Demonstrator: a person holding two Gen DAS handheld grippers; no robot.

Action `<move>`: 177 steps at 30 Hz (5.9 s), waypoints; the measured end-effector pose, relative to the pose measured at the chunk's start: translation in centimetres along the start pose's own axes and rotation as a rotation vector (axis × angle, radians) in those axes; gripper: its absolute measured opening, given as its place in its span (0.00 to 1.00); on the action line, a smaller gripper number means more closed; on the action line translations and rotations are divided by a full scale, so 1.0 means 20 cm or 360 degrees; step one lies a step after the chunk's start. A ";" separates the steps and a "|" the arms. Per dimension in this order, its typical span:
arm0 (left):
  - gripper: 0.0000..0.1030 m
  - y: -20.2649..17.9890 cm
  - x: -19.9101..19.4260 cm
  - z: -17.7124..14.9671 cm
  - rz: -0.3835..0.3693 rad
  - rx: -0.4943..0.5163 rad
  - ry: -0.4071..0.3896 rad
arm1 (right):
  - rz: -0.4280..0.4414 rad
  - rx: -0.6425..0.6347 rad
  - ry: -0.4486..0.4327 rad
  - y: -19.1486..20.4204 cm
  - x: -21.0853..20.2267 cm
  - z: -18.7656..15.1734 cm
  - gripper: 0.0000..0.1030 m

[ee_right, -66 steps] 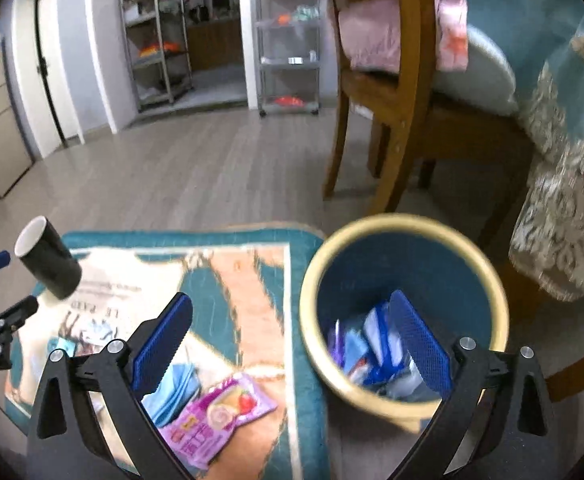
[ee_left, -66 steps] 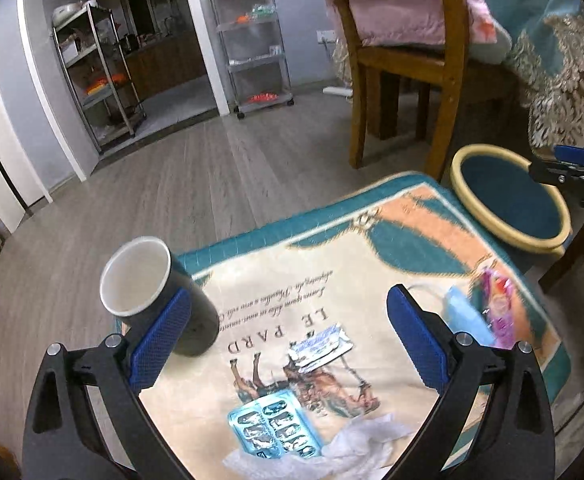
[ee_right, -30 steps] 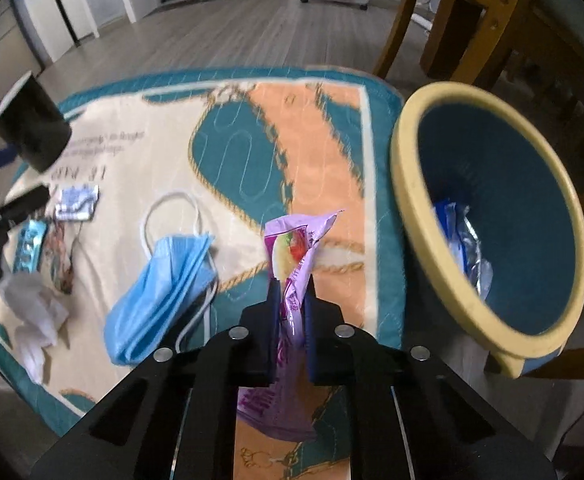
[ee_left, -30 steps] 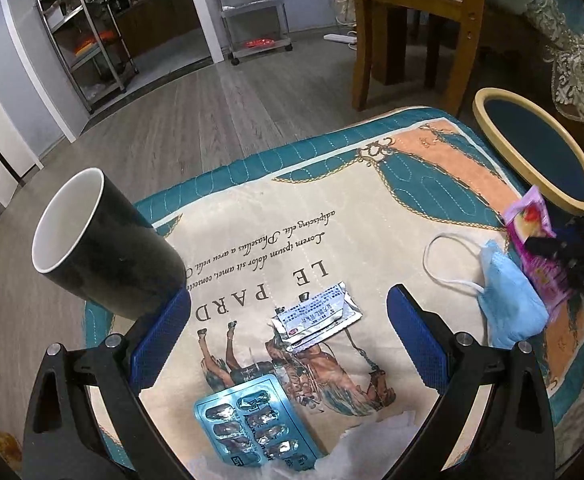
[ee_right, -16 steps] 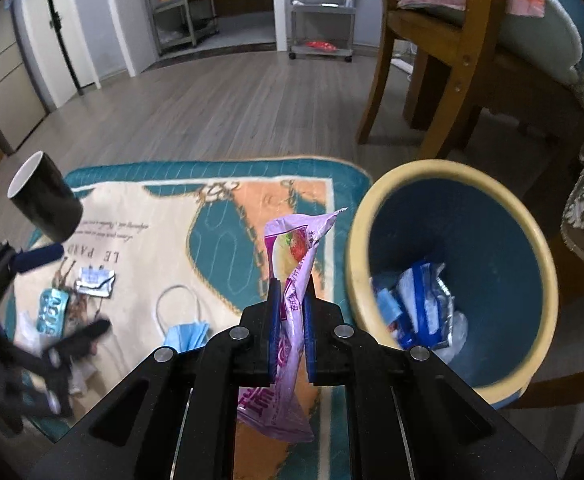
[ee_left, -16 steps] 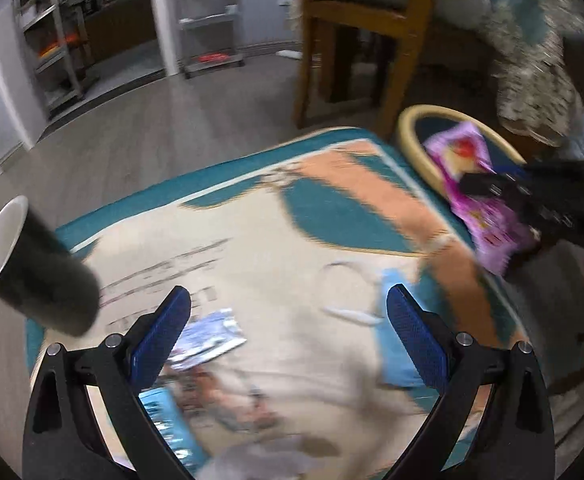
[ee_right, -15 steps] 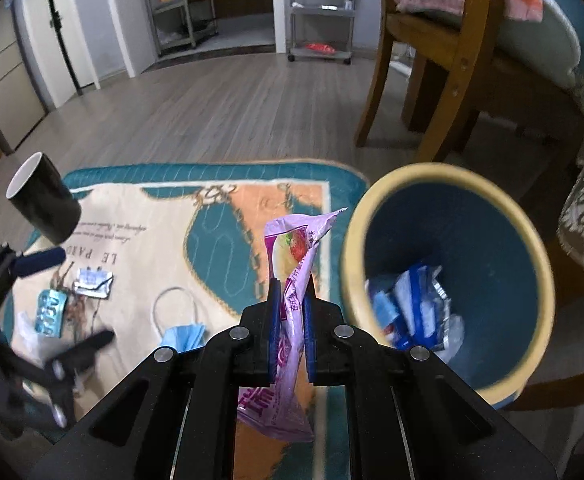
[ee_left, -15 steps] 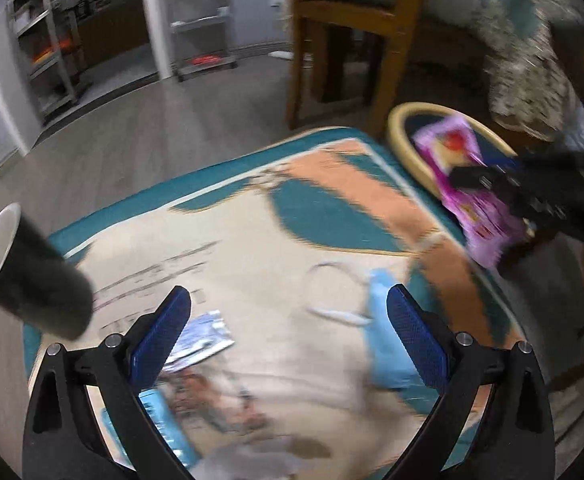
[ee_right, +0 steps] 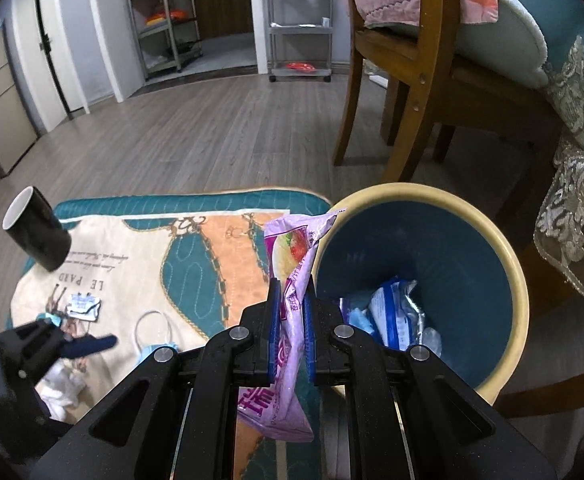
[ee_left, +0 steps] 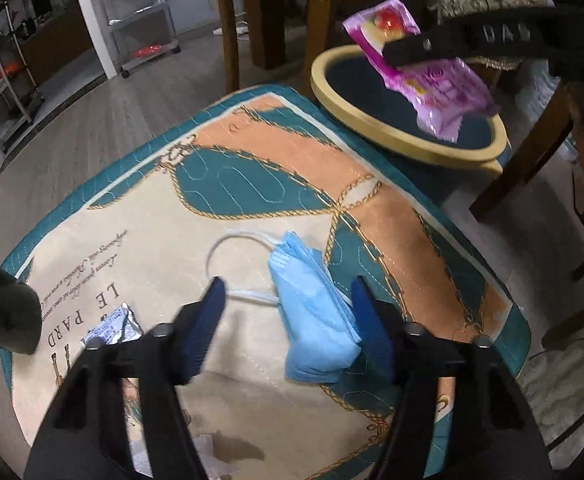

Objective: Collect trash
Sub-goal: 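Grasp the pink snack wrapper with the right tool while the left tool grasps the blue mask, then carry the pink wrapper and blue mask with both tools over the wastebasket, then release the pink wrapper from the right tool while the left tool drops the blue mask, then move both open tools back over the cushion, then grasp the blue blister pack with the left tool while the right tool grasps the silver blister pack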

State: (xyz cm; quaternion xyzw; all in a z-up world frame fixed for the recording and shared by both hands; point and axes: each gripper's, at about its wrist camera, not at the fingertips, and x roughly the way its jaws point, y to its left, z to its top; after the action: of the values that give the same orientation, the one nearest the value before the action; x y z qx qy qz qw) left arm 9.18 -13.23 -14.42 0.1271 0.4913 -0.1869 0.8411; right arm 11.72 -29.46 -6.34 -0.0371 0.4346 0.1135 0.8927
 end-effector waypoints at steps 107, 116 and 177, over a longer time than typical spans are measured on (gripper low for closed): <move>0.77 -0.20 -0.18 0.48 0.0046 0.0027 -0.0379 | -0.0227 0.0336 -0.0116 -0.52 -0.10 -0.03 0.88; 0.77 -0.06 -0.40 0.34 0.0173 0.0001 -0.0409 | -0.0146 0.0162 -0.0149 -0.25 -0.11 0.05 0.91; 0.55 0.94 -0.28 -0.67 0.0222 -0.0812 0.0148 | 0.0453 -0.0657 0.0295 1.15 0.44 -0.09 0.83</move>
State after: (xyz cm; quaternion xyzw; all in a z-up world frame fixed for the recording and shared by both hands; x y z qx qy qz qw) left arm 4.43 10.08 -15.41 -0.0470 0.5508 0.0076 0.8333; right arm 10.20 -5.95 -13.49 -0.1671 0.4830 0.3202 0.7977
